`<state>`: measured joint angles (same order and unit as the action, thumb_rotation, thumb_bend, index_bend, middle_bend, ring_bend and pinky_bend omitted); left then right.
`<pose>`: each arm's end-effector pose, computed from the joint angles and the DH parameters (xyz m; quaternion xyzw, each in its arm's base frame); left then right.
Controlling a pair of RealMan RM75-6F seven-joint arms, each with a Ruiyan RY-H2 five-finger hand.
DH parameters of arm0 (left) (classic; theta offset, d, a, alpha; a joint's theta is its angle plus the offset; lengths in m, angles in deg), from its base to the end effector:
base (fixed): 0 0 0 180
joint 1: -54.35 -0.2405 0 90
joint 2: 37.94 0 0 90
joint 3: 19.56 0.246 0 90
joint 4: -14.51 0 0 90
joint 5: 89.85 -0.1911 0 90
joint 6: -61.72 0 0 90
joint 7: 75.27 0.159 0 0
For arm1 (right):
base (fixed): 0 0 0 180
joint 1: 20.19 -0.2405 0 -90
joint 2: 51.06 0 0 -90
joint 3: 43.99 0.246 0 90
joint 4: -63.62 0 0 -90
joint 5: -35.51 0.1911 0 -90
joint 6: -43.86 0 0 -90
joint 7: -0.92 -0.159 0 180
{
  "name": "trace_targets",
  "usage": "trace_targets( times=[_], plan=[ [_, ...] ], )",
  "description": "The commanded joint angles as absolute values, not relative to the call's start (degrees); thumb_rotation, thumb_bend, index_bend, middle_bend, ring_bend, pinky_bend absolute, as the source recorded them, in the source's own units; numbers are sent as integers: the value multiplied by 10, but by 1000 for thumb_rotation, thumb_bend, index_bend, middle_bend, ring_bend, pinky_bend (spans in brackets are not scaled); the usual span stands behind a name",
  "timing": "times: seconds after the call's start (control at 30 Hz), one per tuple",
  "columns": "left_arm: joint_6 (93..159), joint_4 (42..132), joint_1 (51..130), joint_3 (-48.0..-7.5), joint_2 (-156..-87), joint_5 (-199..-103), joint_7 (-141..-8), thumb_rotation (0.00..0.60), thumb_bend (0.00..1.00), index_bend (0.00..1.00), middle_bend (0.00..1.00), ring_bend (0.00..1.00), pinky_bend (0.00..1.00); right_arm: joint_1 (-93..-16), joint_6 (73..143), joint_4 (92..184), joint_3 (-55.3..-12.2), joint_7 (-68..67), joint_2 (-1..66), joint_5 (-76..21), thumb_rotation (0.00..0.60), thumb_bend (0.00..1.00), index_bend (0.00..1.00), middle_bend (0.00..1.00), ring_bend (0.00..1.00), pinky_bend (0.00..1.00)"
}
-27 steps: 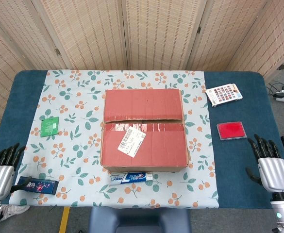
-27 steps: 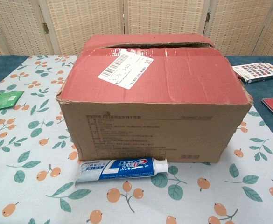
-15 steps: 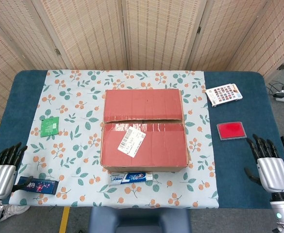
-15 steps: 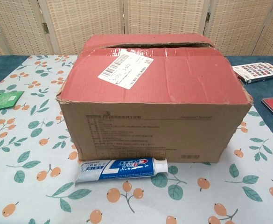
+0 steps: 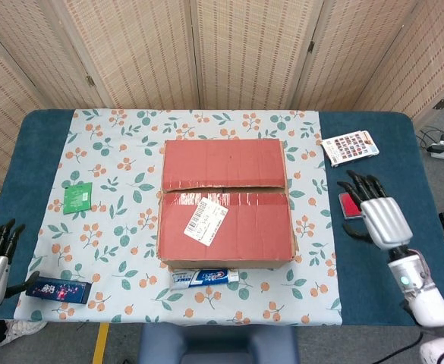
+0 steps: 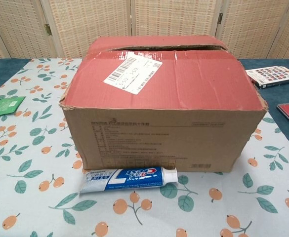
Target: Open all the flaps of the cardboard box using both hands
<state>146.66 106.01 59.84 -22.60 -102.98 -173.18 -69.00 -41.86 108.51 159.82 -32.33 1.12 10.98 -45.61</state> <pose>-0.3004 0.1976 0.1713 -0.6018 -0.3625 -0.3528 0.6180 -0.2248 -0.2955 0.1534 0.6662 -0.3813 0.4099 0.4927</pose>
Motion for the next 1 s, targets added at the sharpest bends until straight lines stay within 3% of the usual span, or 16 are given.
trace_targets(
  times=[0.03,0.53,1.0],
  plan=[
    [1461,1058,599,-229,-1029,-1723,-692,600,270,16,36,44,45,-473,1045,1547,-296,-14,148,-456,600,340,125,7,61,0],
    [1457,1055,597,-234,-1016,-1714,-722,600,270,24,37,52,46,-579,1011,1428,-269,-29,274,-437,600,340,137,29,65,0],
    [1514,1052,573,-255,-1024,-1695,-702,600,271,31,54,65,64,-635,1009,1355,-255,-2,351,-410,600,340,168,33,70,0]
  ],
)
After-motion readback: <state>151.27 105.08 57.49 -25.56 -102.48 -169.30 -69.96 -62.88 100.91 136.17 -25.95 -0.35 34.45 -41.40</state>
